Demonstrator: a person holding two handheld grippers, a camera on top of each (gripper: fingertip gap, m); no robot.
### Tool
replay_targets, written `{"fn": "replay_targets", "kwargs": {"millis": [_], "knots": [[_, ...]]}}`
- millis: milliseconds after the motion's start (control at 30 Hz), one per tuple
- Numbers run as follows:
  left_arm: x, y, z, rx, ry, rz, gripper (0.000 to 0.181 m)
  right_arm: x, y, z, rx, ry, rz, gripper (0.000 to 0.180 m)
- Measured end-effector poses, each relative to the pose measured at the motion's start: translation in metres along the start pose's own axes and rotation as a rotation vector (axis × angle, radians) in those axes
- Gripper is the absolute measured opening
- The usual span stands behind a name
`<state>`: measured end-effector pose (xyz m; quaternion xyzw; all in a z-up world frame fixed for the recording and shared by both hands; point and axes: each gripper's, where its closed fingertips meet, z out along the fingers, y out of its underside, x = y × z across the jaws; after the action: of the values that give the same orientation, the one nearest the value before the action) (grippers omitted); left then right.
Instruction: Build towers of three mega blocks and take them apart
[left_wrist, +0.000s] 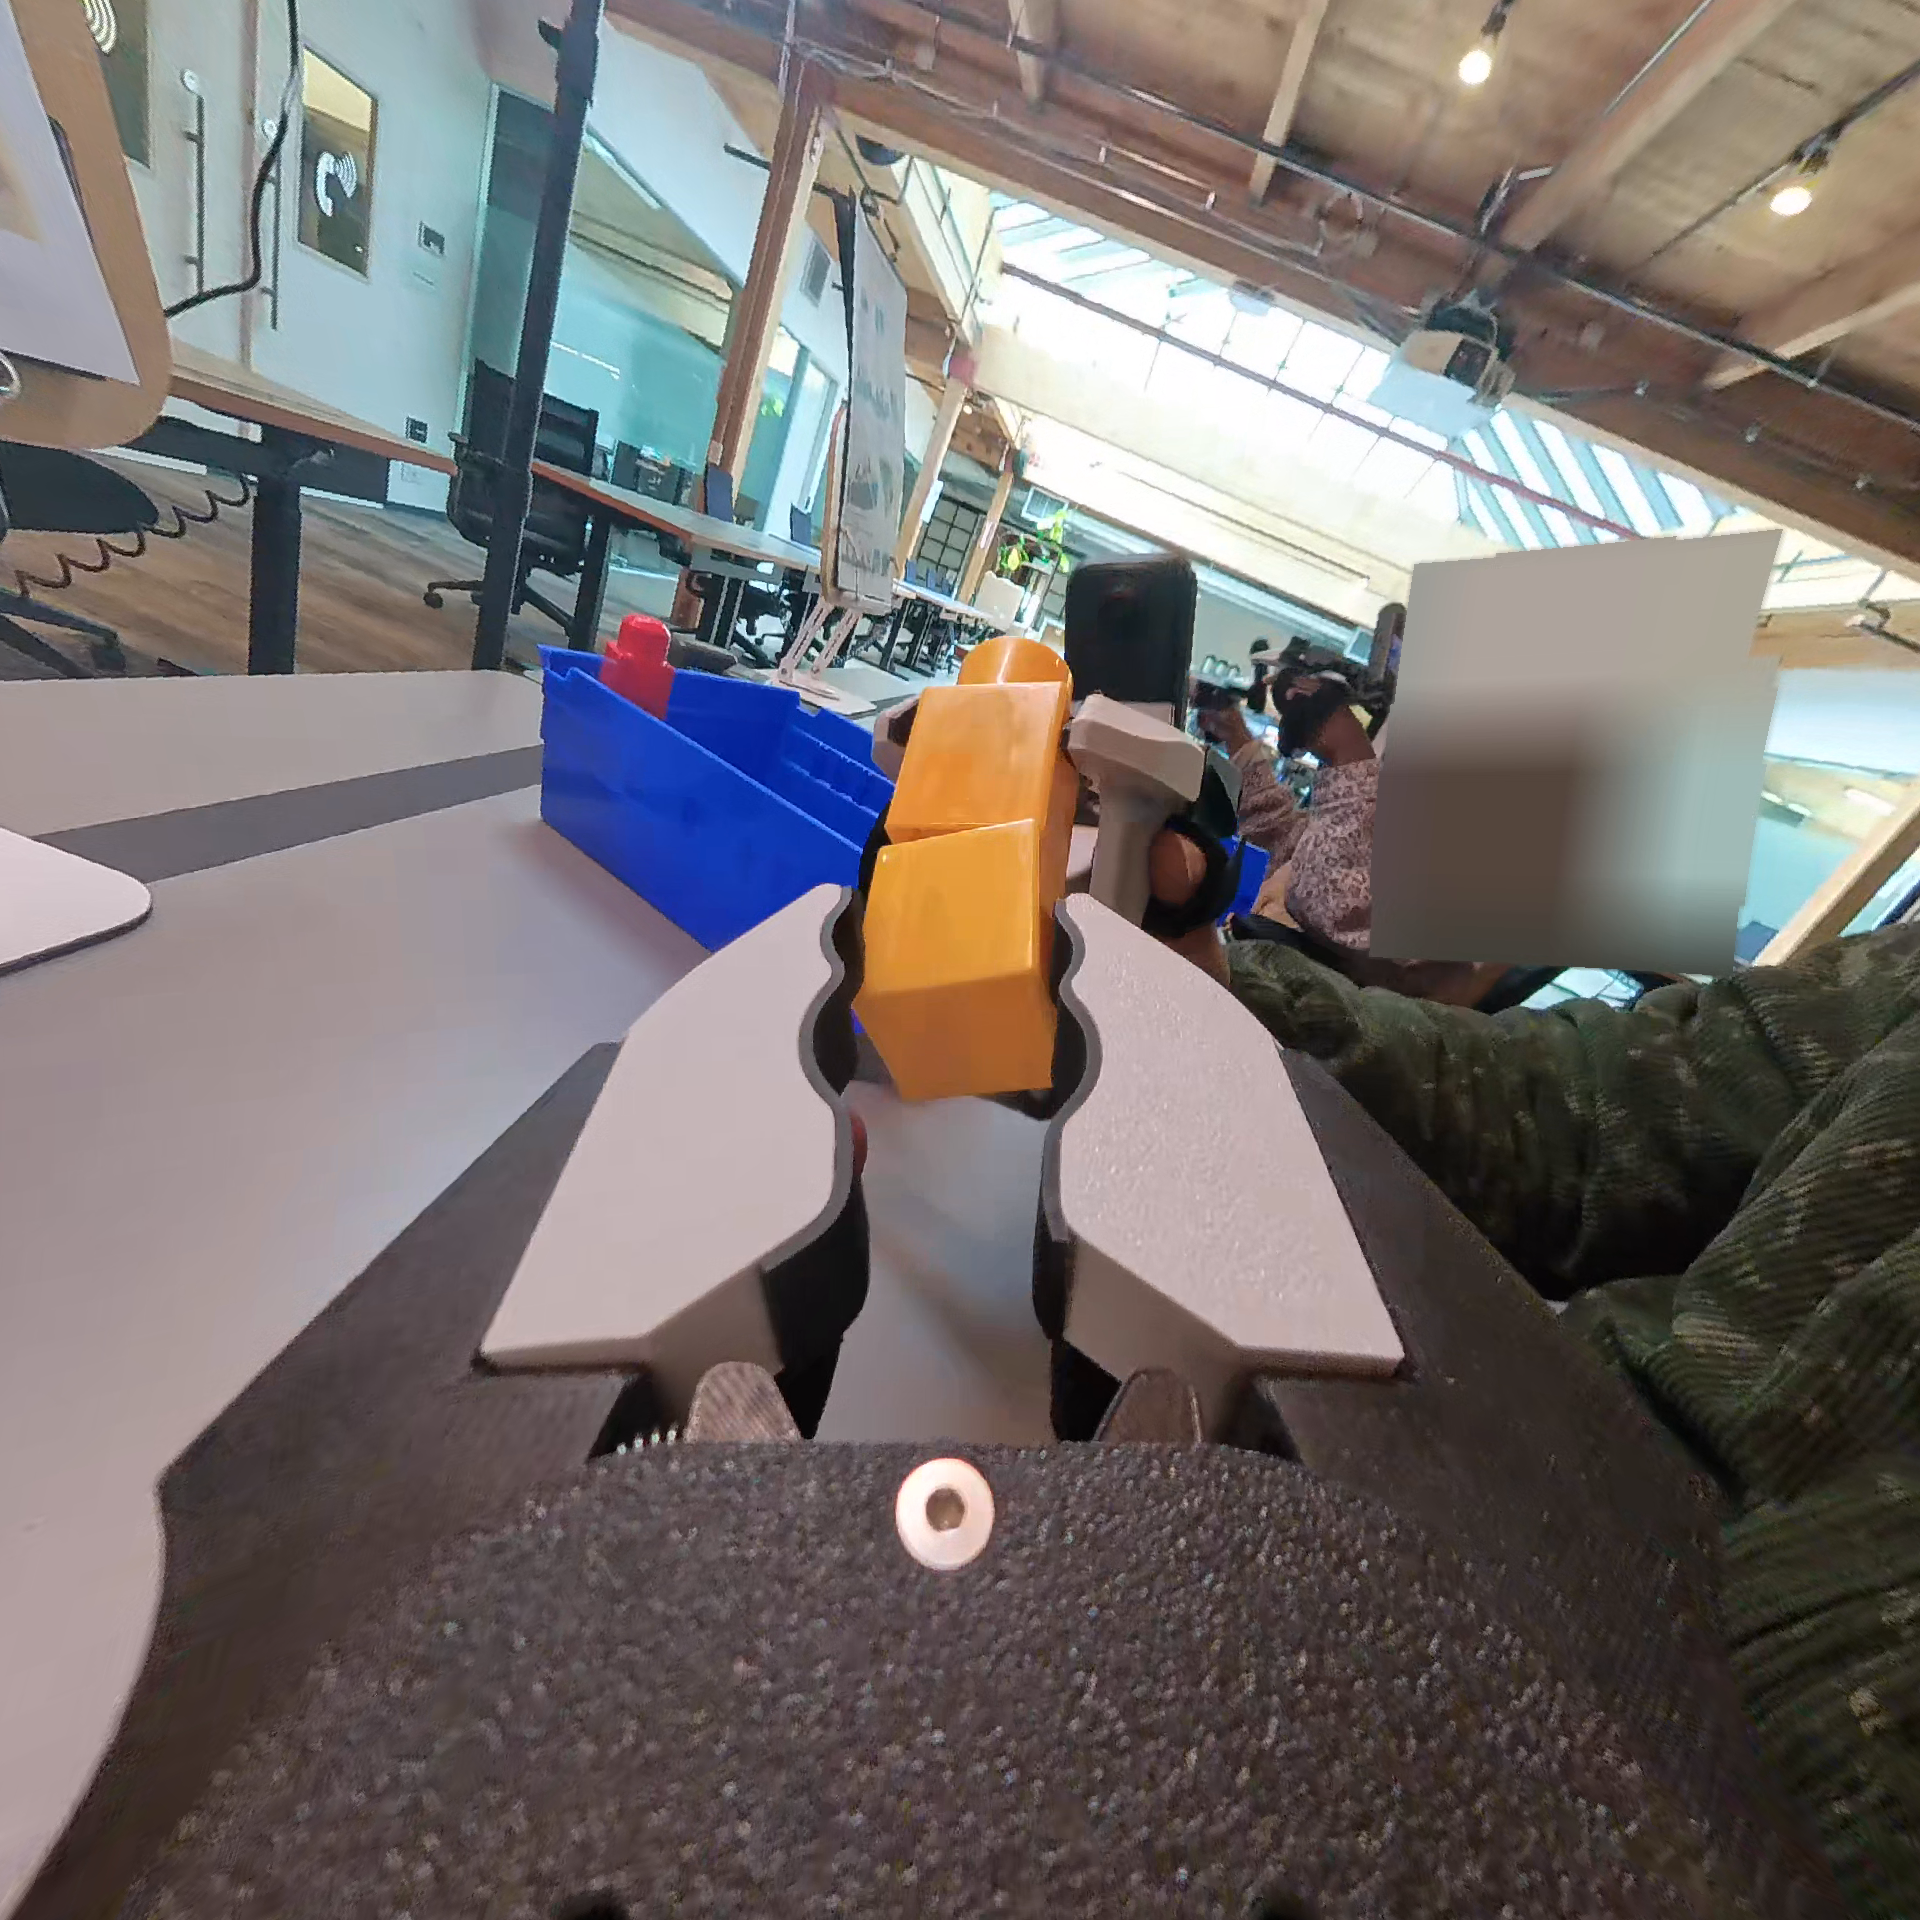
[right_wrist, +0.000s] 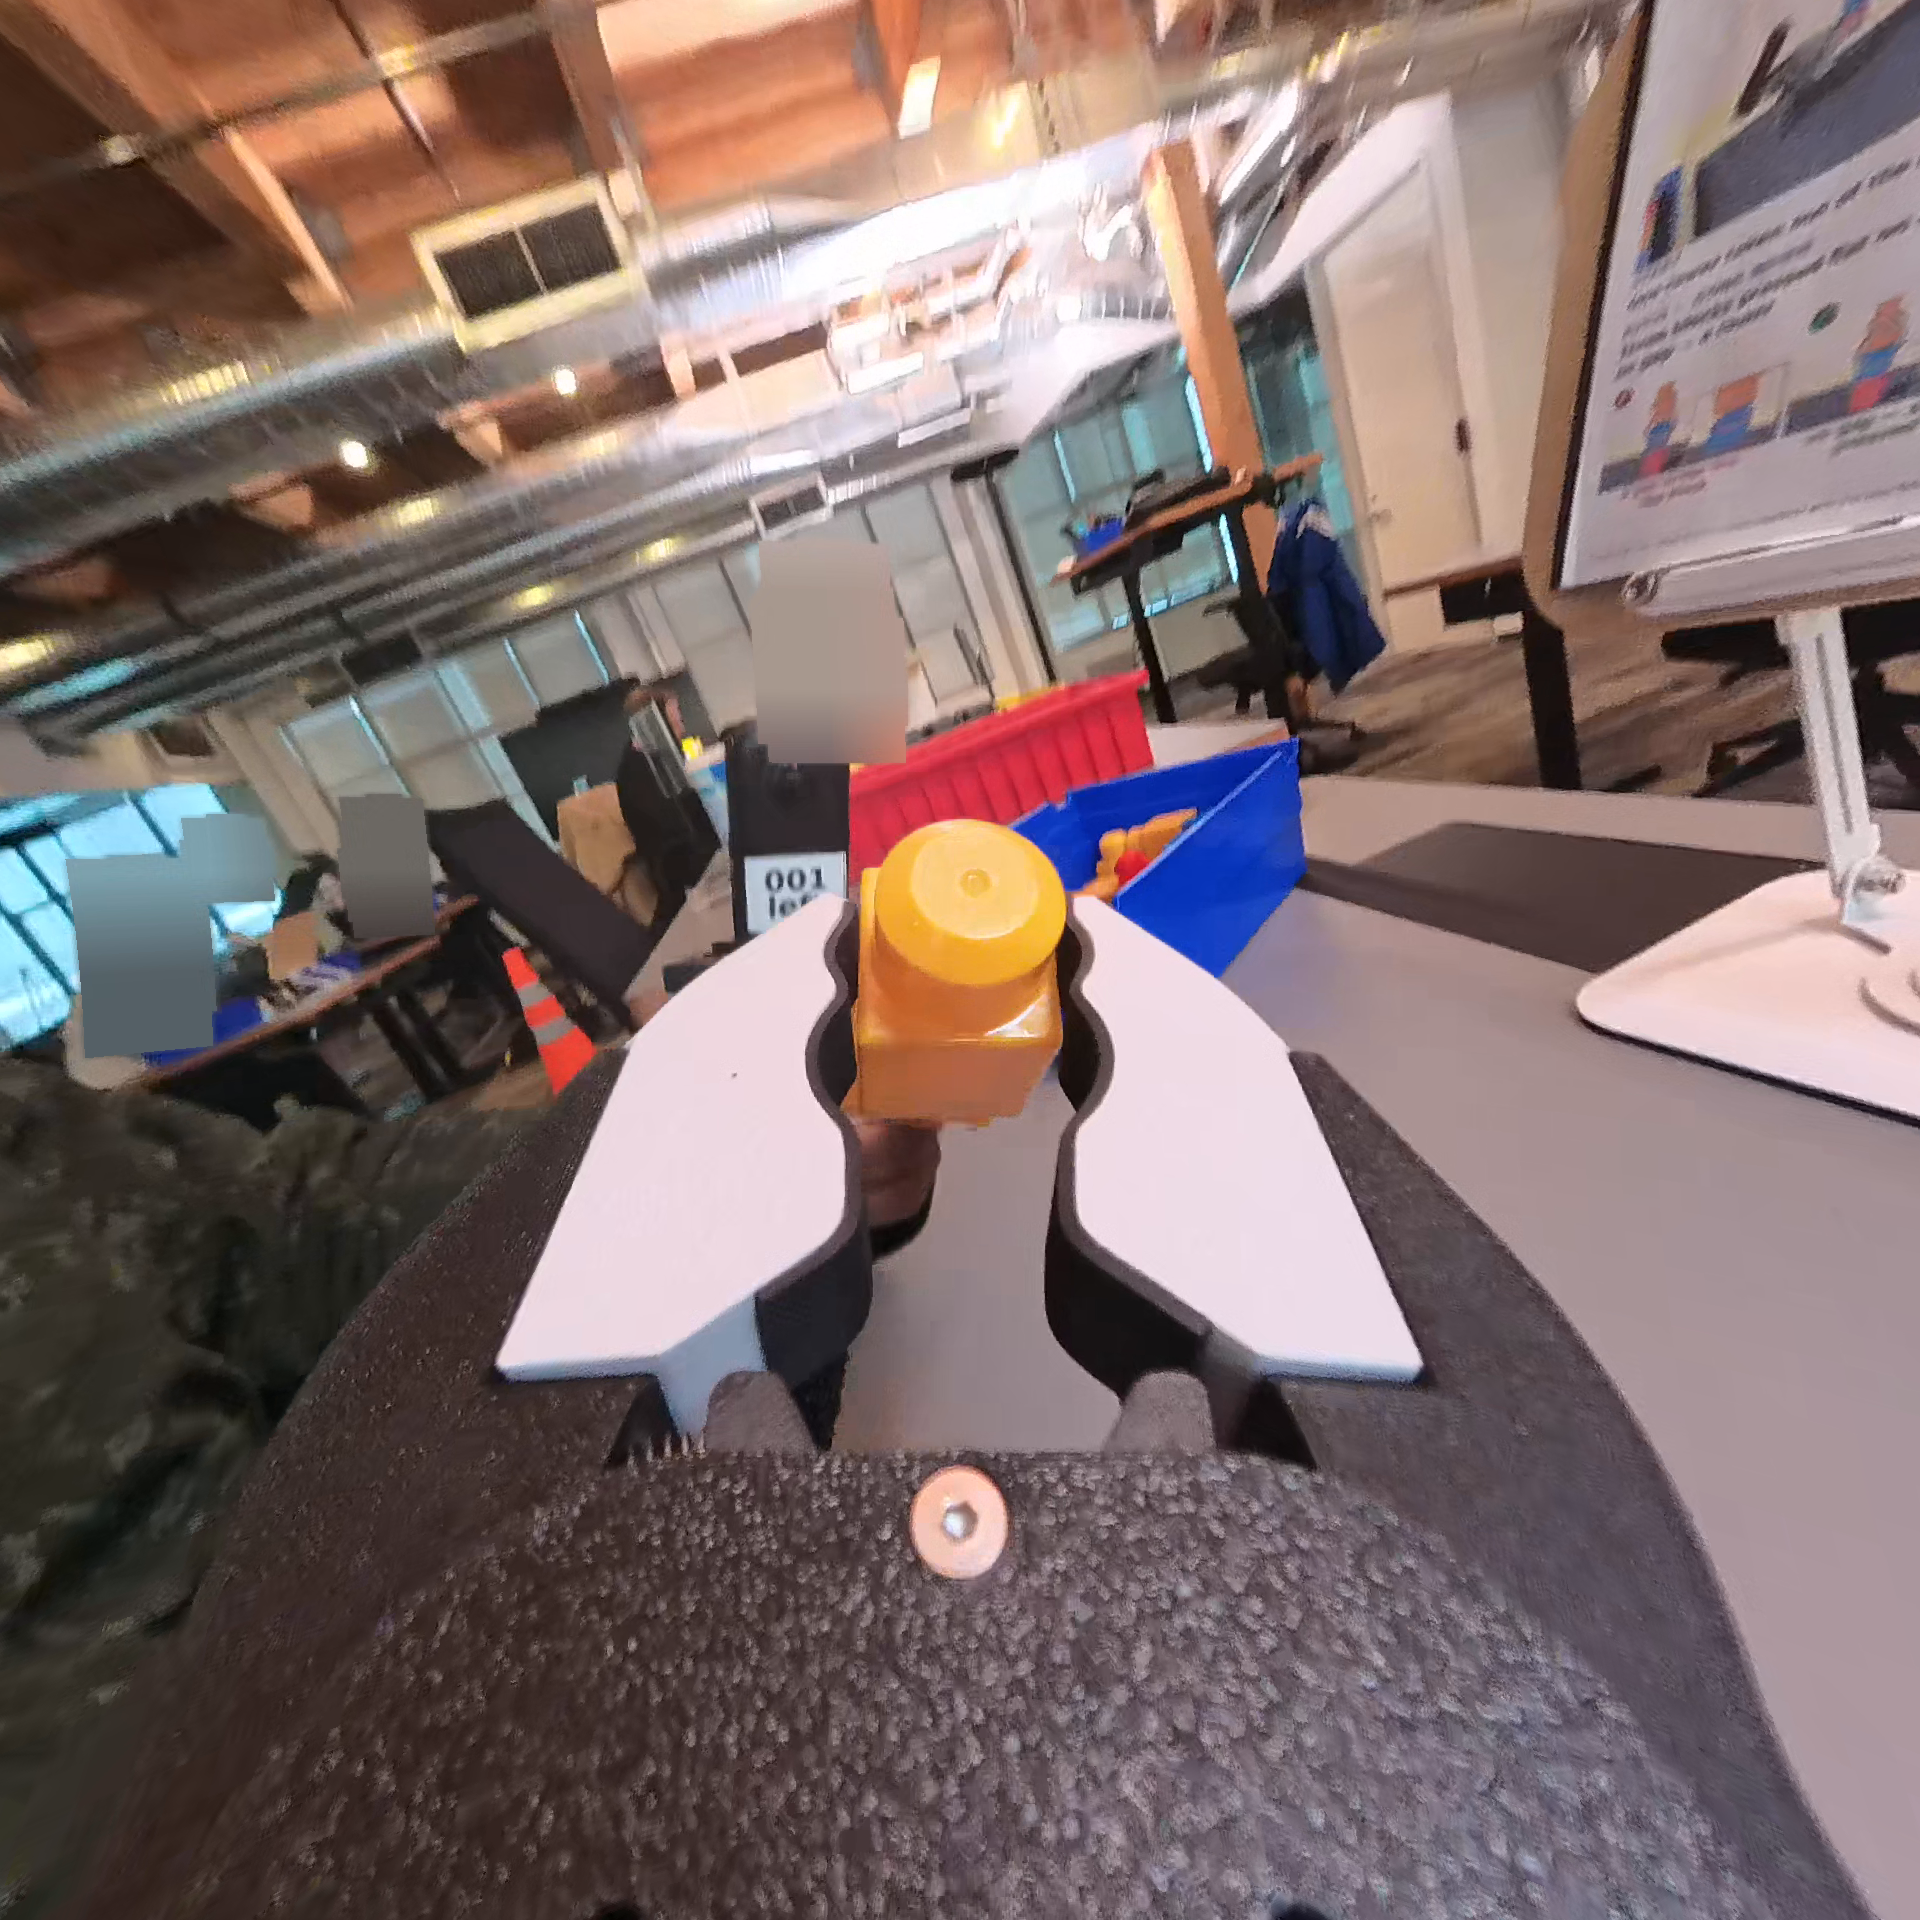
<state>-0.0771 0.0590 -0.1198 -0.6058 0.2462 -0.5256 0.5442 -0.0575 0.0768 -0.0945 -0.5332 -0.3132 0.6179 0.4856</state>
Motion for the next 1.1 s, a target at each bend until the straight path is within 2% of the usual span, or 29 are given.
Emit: {"fn": "replay_targets", "kwargs": {"millis": [233, 300, 400, 467, 600, 700, 767, 867, 967, 1100], "knots": [[0.007, -0.01, 0.003, 0.07, -0.014, 0.017, 0.034, -0.002, -0.011, -0.001, 0.176, 0.003, 0.116, 0.037], [0.017, -0.019, 0.002, 0.134, 0.01, 0.032, 0.0, -0.003, -0.002, 0.004, 0.156, 0.002, 0.157, 0.037], [0.024, -0.02, 0.011, 0.131, -0.035, 0.134, 0.0, -0.006, -0.013, 0.001, 0.299, -0.012, 0.257, 0.037], [0.036, -0.028, 0.014, 0.14, -0.007, 0.176, 0.0, -0.018, -0.027, 0.0, 0.359, -0.063, 0.296, 0.037], [0.038, -0.036, 0.01, 0.144, -0.005, 0.201, 0.001, -0.02, -0.035, -0.005, 0.334, -0.074, 0.263, 0.037], [0.037, -0.038, 0.004, 0.141, -0.012, 0.227, 0.013, -0.012, -0.037, -0.011, 0.324, -0.069, 0.264, 0.037], [0.032, -0.031, 0.004, 0.067, -0.025, 0.261, 0.028, -0.009, -0.037, -0.012, 0.308, -0.077, 0.265, 0.037], [0.016, 0.003, 0.004, -0.155, -0.034, 0.257, 0.055, -0.006, -0.027, -0.006, 0.212, -0.063, 0.244, 0.037], [-0.004, 0.033, -0.002, -0.29, -0.072, 0.288, 0.055, -0.003, -0.016, -0.003, 0.123, -0.04, 0.165, 0.037], [-0.028, 0.065, -0.012, -0.477, -0.128, 0.347, 0.057, 0.004, -0.018, -0.007, 0.103, -0.01, 0.135, 0.037]]}}
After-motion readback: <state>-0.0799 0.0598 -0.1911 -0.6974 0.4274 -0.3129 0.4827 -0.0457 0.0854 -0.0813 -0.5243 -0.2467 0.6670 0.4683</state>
